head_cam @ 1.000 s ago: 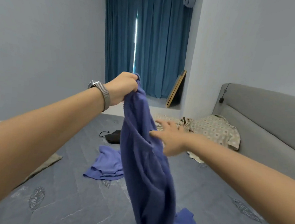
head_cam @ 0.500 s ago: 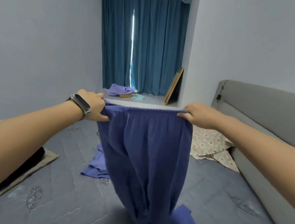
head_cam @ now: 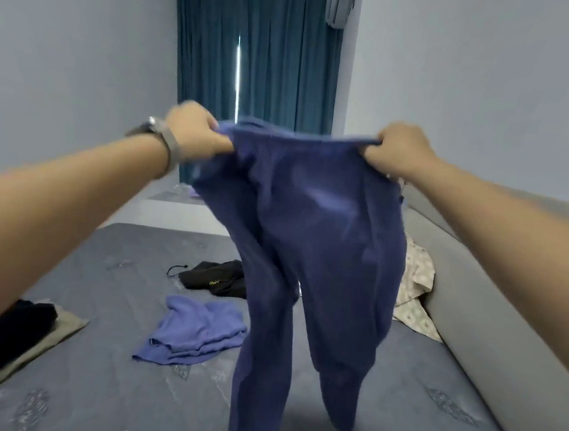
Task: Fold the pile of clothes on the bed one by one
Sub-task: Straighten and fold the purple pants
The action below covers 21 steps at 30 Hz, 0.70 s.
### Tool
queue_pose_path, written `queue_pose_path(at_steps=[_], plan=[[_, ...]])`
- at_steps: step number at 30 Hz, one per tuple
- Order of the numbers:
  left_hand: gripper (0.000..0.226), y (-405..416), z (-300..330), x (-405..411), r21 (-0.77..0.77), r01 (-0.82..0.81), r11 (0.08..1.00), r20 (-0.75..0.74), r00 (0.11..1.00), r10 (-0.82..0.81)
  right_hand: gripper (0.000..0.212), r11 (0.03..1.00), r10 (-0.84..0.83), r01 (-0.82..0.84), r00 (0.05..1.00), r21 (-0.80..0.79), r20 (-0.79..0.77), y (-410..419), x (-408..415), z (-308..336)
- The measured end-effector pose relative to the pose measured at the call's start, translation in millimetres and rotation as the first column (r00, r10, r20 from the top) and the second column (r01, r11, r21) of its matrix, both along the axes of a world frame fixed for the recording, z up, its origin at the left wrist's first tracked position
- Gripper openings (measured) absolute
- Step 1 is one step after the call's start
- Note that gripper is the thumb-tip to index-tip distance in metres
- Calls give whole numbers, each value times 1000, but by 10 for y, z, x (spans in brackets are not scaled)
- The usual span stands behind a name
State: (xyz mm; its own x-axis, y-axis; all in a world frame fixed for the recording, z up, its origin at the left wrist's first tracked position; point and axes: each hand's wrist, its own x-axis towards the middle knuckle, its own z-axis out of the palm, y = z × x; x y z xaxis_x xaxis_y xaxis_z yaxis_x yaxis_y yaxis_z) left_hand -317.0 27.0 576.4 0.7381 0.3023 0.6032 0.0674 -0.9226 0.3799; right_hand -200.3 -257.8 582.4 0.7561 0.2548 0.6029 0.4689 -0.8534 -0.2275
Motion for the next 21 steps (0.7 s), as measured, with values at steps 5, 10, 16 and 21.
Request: queue_pose_path(at_steps=[5, 10, 16, 21], plan=[[28, 110, -716, 151, -136, 145, 980, -333, 925, -184, 30, 989, 98, -135, 896, -56, -432, -89, 100, -623], [18, -31, -895, 107, -661, 260, 704, -181, 855, -486, 28, 942, 335, -245, 746, 231, -575, -260, 64, -815], [26, -146, -950, 153, -738, 380, 558, 89, 874, -477, 42, 800, 530, -27, 499, 600, -685, -366, 25, -849], [40, -132, -1189, 199, -669, 292, 683, -175, 832, -527, 11, 735, 402, 261, 575, 626, -713, -379, -4, -1102]])
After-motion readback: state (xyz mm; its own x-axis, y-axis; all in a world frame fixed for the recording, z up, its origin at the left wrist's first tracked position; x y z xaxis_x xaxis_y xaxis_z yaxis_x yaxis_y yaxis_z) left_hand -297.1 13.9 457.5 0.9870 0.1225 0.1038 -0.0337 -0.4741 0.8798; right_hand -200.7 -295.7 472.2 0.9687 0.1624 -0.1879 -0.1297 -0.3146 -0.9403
